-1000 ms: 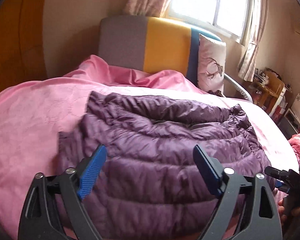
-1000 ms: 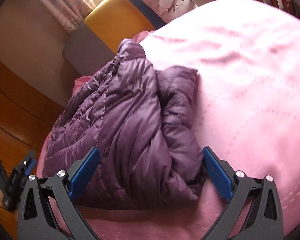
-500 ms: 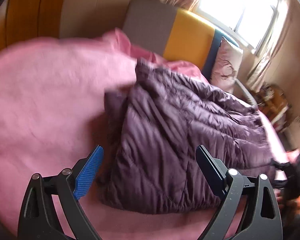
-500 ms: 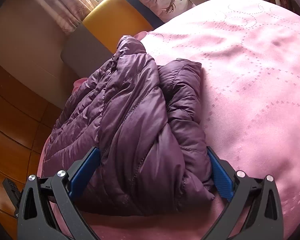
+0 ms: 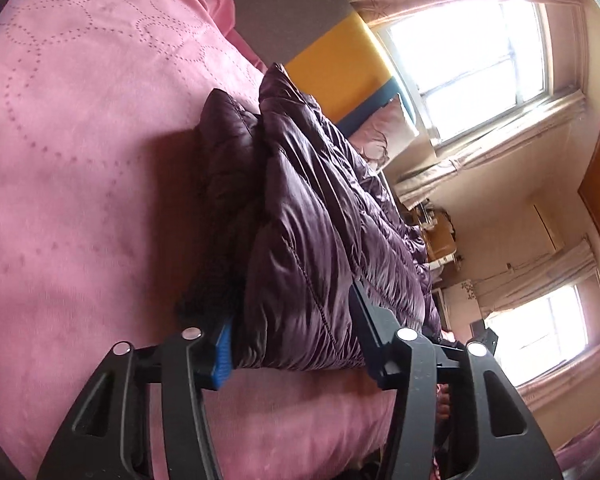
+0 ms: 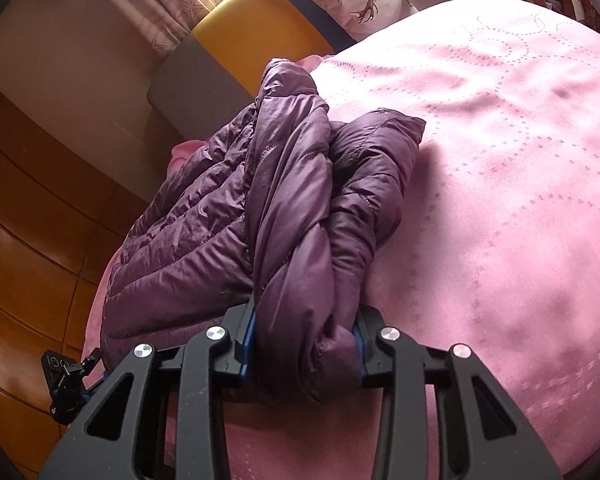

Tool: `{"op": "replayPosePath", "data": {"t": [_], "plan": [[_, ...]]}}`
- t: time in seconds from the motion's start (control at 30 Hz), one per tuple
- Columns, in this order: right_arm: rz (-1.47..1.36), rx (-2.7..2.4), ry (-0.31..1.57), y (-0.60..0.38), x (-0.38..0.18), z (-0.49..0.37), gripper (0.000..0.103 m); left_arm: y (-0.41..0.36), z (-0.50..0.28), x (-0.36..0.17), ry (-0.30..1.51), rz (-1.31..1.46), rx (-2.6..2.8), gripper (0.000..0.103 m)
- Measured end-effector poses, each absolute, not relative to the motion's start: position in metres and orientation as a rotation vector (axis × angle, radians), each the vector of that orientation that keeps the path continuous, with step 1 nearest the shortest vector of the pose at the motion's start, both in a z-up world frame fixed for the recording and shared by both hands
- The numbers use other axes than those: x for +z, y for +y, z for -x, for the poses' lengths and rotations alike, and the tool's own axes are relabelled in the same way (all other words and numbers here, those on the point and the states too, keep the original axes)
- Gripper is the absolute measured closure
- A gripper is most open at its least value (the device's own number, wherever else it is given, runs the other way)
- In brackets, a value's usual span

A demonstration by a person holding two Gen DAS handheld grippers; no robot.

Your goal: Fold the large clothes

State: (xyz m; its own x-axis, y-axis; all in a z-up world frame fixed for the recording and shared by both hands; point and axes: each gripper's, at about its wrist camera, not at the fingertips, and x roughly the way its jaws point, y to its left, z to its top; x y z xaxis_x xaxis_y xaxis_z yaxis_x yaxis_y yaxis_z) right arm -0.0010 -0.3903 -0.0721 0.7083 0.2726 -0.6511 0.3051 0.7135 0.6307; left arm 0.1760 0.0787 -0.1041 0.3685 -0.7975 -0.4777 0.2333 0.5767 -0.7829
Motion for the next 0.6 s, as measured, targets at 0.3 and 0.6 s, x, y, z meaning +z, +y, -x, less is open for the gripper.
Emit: {"op": "replayPosePath", "data": {"t": [0.3, 0.6], "plan": [[-0.743, 0.089, 0.867, -0.382, -0.057, 0.056, 0.069, 0.091, -0.121, -0.091, 1.000, 0.643, -0.805, 0.062], [-0.635, -0.042, 0.777, -0.399, -0.008, 0.092, 0.028, 0.128, -0.086, -0.047, 0.960, 0.551, -0.676, 0.035]]}}
